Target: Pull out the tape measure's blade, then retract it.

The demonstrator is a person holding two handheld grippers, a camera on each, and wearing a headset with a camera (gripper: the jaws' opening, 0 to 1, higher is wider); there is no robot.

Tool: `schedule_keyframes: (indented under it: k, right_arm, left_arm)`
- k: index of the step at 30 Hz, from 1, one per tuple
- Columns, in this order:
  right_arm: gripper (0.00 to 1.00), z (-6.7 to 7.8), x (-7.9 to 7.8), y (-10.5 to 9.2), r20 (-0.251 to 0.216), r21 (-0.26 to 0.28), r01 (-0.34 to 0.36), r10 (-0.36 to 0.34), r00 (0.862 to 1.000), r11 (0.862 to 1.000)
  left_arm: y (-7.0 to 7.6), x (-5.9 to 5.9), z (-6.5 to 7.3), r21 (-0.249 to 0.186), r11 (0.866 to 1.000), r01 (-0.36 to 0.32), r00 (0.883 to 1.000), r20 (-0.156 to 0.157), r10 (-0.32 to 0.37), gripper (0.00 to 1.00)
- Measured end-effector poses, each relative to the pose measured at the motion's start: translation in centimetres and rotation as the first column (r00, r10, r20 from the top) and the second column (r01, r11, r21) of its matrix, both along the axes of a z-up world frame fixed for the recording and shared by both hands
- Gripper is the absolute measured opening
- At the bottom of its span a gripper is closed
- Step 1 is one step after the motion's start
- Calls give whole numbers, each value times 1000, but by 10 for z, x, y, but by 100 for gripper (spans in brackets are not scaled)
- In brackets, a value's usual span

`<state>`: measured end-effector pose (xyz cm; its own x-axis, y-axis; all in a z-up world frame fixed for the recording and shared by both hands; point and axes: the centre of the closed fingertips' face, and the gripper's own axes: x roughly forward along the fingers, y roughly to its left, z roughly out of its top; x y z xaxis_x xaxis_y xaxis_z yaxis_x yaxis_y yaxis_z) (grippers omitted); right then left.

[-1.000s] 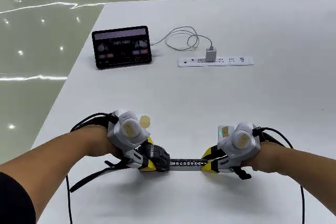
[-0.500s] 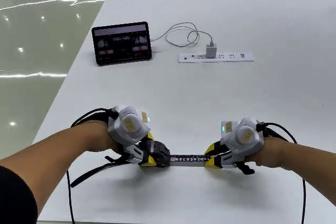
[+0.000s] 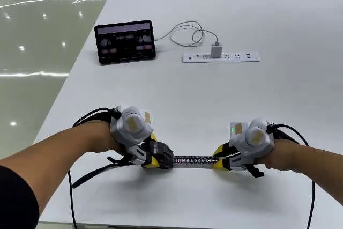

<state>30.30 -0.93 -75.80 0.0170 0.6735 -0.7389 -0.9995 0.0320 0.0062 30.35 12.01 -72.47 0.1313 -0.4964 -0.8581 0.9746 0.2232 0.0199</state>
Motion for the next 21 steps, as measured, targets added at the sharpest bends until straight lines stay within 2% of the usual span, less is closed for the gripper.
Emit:
schedule_keyframes:
  k: [21]
  right_arm:
    - [10,0,0,-14,-3,1,17,-17,1000,1000]
  left_arm:
    - [0,0,0,-3,1000,-7,1000,4,7,32]
